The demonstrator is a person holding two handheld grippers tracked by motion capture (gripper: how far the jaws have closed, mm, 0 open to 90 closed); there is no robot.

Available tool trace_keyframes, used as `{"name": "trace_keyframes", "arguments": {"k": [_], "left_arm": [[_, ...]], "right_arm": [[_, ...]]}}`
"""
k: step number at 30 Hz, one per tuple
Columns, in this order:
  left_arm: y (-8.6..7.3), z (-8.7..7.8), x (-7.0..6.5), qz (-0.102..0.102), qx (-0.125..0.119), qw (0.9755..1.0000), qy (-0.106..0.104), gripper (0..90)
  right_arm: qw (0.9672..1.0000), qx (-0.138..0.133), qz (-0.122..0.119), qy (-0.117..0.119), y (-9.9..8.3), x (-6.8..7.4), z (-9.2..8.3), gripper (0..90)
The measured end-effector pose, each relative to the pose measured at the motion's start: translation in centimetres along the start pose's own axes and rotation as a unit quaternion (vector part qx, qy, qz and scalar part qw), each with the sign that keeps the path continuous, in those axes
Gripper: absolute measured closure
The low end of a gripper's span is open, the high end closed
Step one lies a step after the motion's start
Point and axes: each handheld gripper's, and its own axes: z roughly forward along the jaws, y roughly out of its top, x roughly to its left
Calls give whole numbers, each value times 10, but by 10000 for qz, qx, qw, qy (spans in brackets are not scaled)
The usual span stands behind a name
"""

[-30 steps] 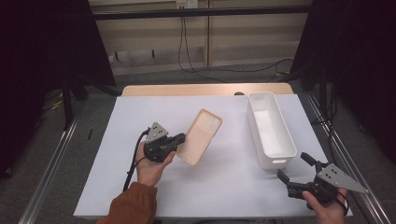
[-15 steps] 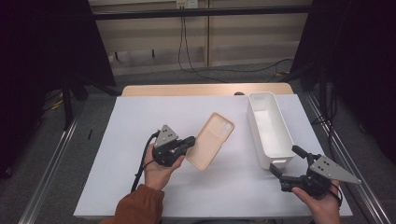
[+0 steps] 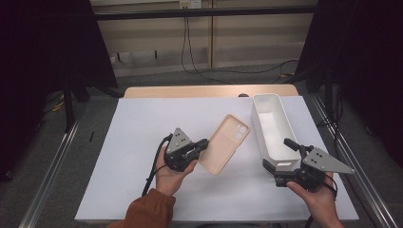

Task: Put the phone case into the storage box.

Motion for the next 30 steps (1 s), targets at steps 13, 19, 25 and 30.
{"name": "trace_keyframes", "arguments": {"k": [13, 19, 25, 30], "left_arm": [[7, 17, -7, 100, -62, 9999, -42, 876], [6, 24, -9, 85, -14, 9999, -109, 876], [7, 22, -10, 105, -69, 9999, -77, 876], [7, 22, -11, 129, -88, 9998, -82, 876]], "right_arm": [[9997, -26, -65, 218, 25, -1, 27, 112], [9997, 85, -73, 199, 30, -4, 39, 147], [9998, 135, 53, 159, 32, -5, 50, 171], [9995, 218, 148, 150, 29, -6, 55, 205]]}}
